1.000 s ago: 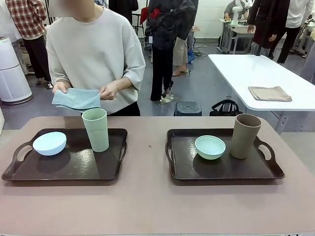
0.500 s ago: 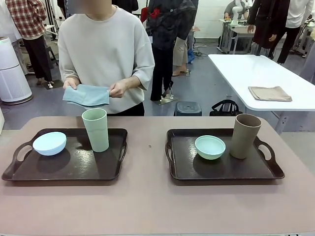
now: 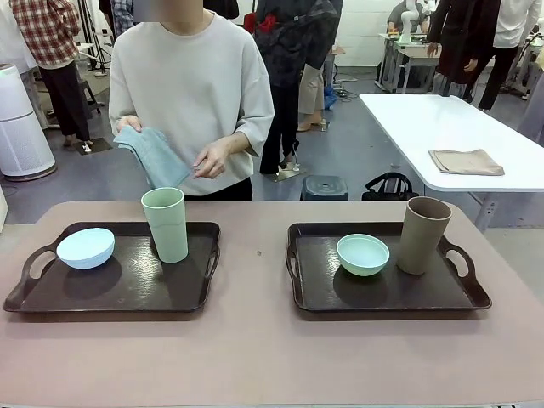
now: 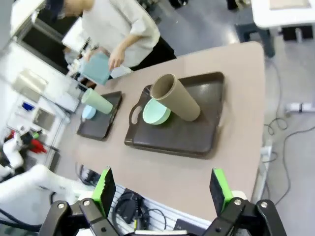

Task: Set up a tray with a mat and arrange the tableware.
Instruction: Pick up the Picnic Bowl and Reusable plastic cup from the Handle tray in front of the human's position and hold them in the air.

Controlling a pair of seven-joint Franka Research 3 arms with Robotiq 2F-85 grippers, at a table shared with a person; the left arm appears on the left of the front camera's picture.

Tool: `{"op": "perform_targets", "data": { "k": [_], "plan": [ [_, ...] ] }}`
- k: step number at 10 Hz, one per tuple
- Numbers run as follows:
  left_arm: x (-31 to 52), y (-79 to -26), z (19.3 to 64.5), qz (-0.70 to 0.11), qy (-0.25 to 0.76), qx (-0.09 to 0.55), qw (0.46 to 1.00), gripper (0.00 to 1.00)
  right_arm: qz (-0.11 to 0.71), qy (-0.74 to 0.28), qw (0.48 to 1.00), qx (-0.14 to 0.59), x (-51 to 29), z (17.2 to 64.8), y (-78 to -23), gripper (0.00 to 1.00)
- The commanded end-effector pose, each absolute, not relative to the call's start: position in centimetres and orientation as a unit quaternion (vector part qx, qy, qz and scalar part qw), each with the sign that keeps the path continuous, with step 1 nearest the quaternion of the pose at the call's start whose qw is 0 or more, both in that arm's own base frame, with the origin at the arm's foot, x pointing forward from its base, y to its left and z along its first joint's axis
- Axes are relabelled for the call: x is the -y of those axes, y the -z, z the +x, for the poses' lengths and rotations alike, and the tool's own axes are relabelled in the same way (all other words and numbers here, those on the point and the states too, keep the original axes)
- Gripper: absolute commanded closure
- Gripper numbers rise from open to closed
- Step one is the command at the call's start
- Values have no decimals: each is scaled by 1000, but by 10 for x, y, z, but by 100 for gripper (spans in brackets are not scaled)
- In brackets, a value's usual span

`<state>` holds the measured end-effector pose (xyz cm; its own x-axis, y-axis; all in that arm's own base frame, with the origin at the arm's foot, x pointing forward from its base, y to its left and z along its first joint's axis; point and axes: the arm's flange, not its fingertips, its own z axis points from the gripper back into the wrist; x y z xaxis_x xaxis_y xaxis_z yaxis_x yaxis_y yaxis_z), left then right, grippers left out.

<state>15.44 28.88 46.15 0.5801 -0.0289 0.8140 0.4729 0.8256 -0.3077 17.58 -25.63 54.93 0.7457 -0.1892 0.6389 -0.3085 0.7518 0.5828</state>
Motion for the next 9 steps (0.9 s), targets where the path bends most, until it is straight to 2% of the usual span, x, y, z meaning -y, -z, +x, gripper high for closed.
{"op": "perform_targets", "data": {
  "k": [1, 3, 6, 9],
  "plan": [
    [-247, -493, 143, -224, 223, 436, 843, 0, 291, -84, 889, 344, 184, 185, -574, 0],
    [-221, -513, 146, -181, 256, 432, 845, 0, 238, -126, 903, 336, 122, 204, -581, 0],
    [-168, -552, 156, -144, 212, 381, 888, 0, 186, -212, 880, 382, 12, 222, -574, 0],
    [-142, -564, 171, -120, 194, 328, 917, 0, 224, -296, 823, 430, -53, 238, -559, 0]
  ]
}}
